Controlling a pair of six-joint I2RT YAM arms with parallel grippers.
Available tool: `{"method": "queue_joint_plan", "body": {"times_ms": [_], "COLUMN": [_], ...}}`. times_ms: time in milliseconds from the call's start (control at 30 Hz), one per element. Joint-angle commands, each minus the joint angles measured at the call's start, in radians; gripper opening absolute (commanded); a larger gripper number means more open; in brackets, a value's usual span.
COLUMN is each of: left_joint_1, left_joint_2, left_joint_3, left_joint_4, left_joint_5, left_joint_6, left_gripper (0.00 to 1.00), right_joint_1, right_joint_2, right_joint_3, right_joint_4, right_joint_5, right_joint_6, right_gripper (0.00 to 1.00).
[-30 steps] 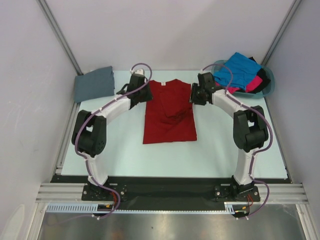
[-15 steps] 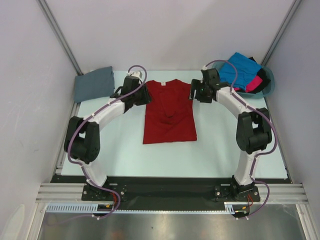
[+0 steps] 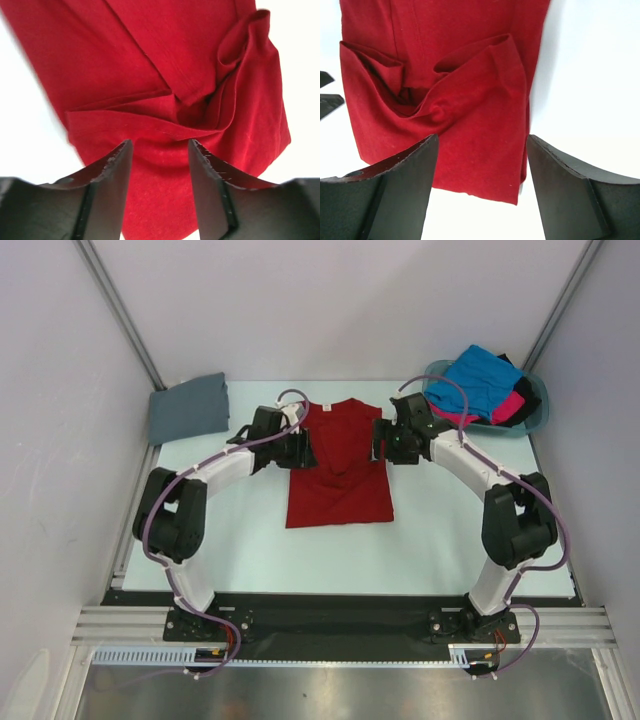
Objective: Fold and stack the t-shirts
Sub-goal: Fold the tshirt
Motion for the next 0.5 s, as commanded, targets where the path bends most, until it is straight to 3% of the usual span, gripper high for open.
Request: {"method": "queue_joint_plan", "body": {"times_ms": [0,200,467], "left_joint_1": [-0.011,-0.035,-0.035], "left_joint_2": [0.024,0.068,0.127], "left_joint_3": [0.013,0.056,0.108], "left_joint_4": [0.027,-0.006,-0.033], "left_joint_5": [0.100,0.114,0.074], "left_joint_6": [0.048,-0.020,-0.049], "left_gripper": [0.55,0.68,0.70], "right_joint_1": [-0.003,-0.003,-0.002], "right_joint_2": [-0.066,-0.063,-0.056], "right_joint_3": [-0.006,-0.016,-0.012], "right_joint_4": [-0.006,-0.006,-0.006], "right_joint_5": [0.017,0.026,0.022], "right_joint_6": [-0.004,0.001,-0.002], "right_gripper": [0.77,0.77,0.76]}}
